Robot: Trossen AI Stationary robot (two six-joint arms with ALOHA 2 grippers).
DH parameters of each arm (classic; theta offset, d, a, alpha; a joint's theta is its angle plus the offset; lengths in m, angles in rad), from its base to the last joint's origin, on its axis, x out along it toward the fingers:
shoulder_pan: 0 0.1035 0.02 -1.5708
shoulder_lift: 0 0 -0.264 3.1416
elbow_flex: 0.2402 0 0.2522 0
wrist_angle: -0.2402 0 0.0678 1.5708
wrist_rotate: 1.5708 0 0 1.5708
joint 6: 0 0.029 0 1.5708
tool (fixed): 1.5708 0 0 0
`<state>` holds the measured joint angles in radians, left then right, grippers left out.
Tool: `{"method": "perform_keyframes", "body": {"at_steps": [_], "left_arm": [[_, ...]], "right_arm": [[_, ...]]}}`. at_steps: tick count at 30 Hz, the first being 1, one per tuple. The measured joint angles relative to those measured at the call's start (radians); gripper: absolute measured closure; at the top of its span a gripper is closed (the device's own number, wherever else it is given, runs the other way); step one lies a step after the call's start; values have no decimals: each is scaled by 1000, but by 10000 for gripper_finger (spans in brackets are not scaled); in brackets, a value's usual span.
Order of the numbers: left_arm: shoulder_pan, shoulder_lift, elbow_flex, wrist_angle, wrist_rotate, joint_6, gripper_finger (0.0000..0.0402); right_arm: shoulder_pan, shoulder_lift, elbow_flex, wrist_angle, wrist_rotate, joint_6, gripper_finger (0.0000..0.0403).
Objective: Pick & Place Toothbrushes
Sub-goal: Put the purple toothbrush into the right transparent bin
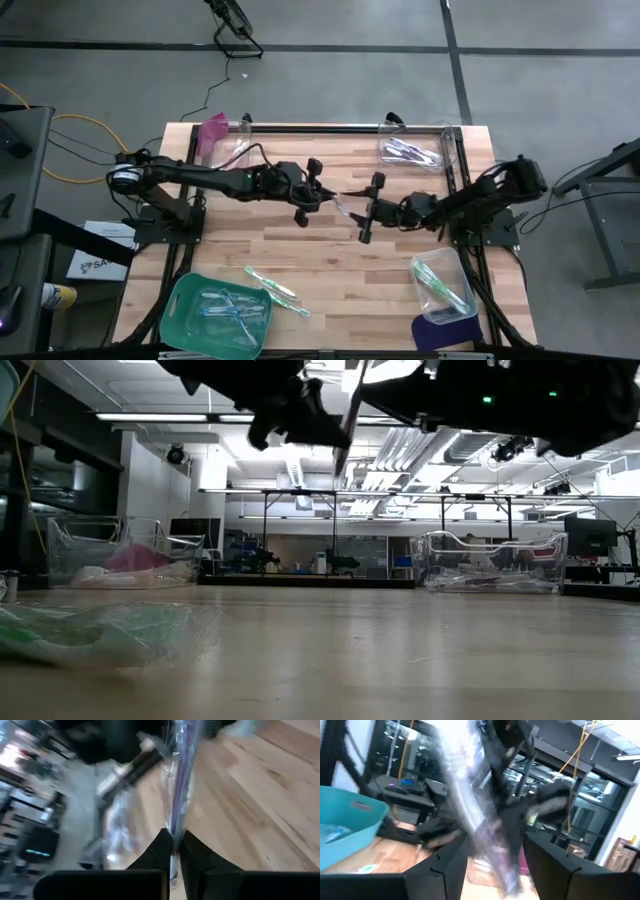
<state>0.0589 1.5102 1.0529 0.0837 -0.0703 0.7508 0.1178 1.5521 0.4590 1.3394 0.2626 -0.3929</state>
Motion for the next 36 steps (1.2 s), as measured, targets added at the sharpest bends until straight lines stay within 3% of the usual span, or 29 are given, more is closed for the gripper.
{"method": "perform_keyframes", "body": {"at_steps": [10, 14, 20, 23, 26, 30, 36], "left_arm": [[1, 39, -3, -8, 1, 12, 389], [1, 39, -3, -14, -14, 12, 389], [0, 39, -3, -38, -29, 22, 387], [0, 46, -3, -36, -29, 53, 366], [-1, 50, -3, -41, -50, 121, 318], [0, 49, -2, -78, -188, 154, 244], [1, 29, -2, -173, -562, 172, 184]], "right_arm": [[-1, 59, 87, -62, -7, 29, 230], [23, 57, 86, -69, 73, 51, 281], [52, 56, 86, -70, 87, 13, 385], [53, 55, 86, -71, 101, 20, 388], [53, 54, 86, -74, 194, 59, 390], [53, 25, 86, -153, 300, 60, 393], [53, -104, 86, -360, 524, 62, 393]]}}
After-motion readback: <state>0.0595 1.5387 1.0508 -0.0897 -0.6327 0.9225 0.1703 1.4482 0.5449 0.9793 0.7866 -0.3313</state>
